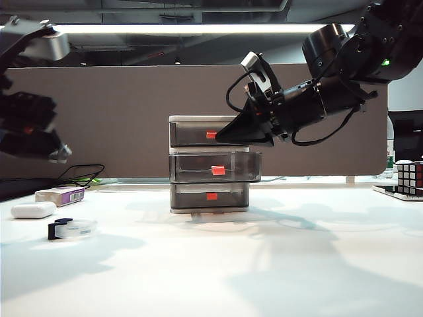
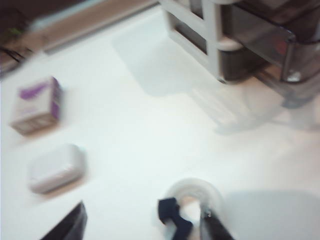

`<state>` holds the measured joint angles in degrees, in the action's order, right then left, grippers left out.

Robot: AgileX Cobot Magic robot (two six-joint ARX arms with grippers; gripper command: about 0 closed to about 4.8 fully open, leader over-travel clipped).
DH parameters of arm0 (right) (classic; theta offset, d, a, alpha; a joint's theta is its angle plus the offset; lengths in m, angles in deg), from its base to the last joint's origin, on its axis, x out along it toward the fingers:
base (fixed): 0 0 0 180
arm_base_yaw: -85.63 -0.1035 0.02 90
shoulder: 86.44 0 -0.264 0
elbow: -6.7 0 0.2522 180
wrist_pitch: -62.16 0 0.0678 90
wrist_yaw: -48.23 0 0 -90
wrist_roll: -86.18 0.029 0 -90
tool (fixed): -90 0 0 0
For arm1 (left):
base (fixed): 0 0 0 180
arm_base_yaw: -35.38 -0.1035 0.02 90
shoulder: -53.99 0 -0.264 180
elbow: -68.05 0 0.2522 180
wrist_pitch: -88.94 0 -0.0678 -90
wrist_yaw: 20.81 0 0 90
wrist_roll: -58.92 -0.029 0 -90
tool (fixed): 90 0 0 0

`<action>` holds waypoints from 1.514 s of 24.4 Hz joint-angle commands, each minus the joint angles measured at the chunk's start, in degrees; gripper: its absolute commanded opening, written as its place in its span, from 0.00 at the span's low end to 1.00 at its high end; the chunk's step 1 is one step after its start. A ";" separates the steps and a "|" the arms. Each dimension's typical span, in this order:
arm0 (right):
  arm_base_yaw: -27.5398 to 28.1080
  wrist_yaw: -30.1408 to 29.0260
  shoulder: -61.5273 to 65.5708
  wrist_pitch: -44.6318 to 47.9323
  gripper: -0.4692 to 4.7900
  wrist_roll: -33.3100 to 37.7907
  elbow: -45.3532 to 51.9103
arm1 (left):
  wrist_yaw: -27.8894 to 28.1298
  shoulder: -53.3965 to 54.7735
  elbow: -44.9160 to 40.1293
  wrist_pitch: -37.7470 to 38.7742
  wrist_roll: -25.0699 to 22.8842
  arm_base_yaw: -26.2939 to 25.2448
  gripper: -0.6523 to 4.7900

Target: Open the second layer of the drawer on the table, pick up the transparent tape on the table and put it in, and finally close the drawer.

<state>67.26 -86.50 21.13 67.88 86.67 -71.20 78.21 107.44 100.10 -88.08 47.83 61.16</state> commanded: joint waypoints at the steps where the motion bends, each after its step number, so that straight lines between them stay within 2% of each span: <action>1: -0.04 -0.46 -0.13 0.00 0.08 0.15 -0.33 | -26.49 0.24 0.17 3.26 -1.36 -10.49 0.86; 4: -0.04 -1.70 -0.13 -0.02 0.08 0.17 -0.33 | -28.52 0.50 0.17 6.19 -6.10 -16.92 0.87; 6: -0.04 -1.70 -0.13 0.04 0.08 0.17 -0.33 | -30.05 1.27 0.17 4.70 -6.05 -19.12 0.87; 8: -0.04 -1.70 -0.13 0.00 0.08 0.17 -0.33 | -31.76 3.96 0.17 4.28 -5.95 -19.32 0.87; 10: -0.04 -1.70 -0.13 0.00 0.08 0.17 -0.33 | -36.26 7.87 0.17 3.80 -5.86 -19.30 0.98; 16: -0.04 -1.68 -0.13 -0.02 0.08 0.15 -0.31 | -35.85 19.91 0.20 -9.03 -4.76 -19.30 1.00; 23: -0.04 -1.68 -0.13 0.00 0.08 0.13 -0.31 | -36.20 27.89 0.20 -17.11 -2.80 -19.30 1.00; 31: -0.04 -1.68 -0.13 0.02 0.08 0.15 -0.31 | -36.28 31.32 1.36 -19.76 -2.73 -19.08 1.00; 37: -0.04 -1.70 -0.13 0.00 0.08 0.15 -0.31 | -35.56 34.18 3.48 -19.76 -2.62 -16.13 1.00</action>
<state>67.26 -87.88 21.13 67.36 86.74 -71.20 42.47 141.32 103.11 -107.51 45.49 44.55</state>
